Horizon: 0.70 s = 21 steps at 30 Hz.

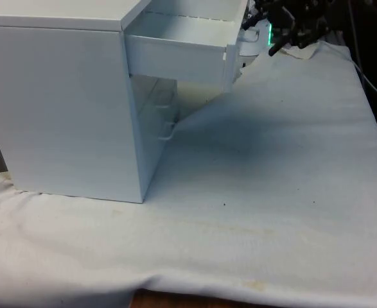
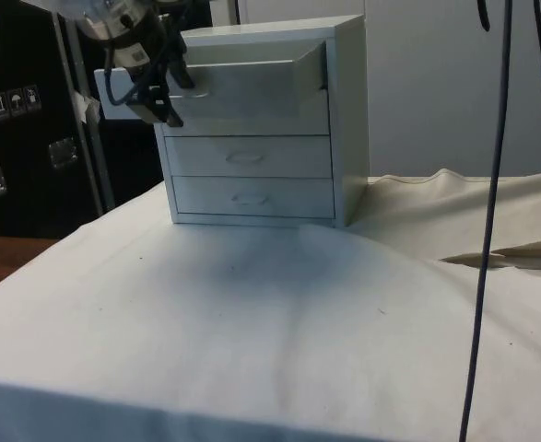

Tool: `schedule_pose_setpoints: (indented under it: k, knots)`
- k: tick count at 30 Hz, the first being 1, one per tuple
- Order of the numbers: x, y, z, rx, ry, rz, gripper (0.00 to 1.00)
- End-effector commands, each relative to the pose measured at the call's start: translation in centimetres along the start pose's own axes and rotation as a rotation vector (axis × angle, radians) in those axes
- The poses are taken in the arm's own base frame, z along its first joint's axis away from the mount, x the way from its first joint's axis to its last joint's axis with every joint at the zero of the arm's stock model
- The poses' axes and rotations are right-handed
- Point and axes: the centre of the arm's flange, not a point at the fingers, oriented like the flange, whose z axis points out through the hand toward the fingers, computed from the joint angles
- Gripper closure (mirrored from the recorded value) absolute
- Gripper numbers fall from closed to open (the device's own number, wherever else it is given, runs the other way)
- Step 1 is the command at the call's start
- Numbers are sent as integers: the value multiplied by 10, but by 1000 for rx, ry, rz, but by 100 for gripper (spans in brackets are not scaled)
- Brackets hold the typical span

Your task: Open the drawer, then close it.

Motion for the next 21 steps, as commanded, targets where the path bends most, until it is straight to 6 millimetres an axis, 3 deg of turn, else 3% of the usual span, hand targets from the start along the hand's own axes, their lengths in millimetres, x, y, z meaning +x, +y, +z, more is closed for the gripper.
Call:
schedule_pose_setpoints:
  k: [1, 7, 21]
  knots:
    - [-1, 2, 0, 3, 3, -3, 30]
    - [0, -2, -2, 1, 3, -2, 1]
    - [-3, -40, -31, -8, 16, 8, 0]
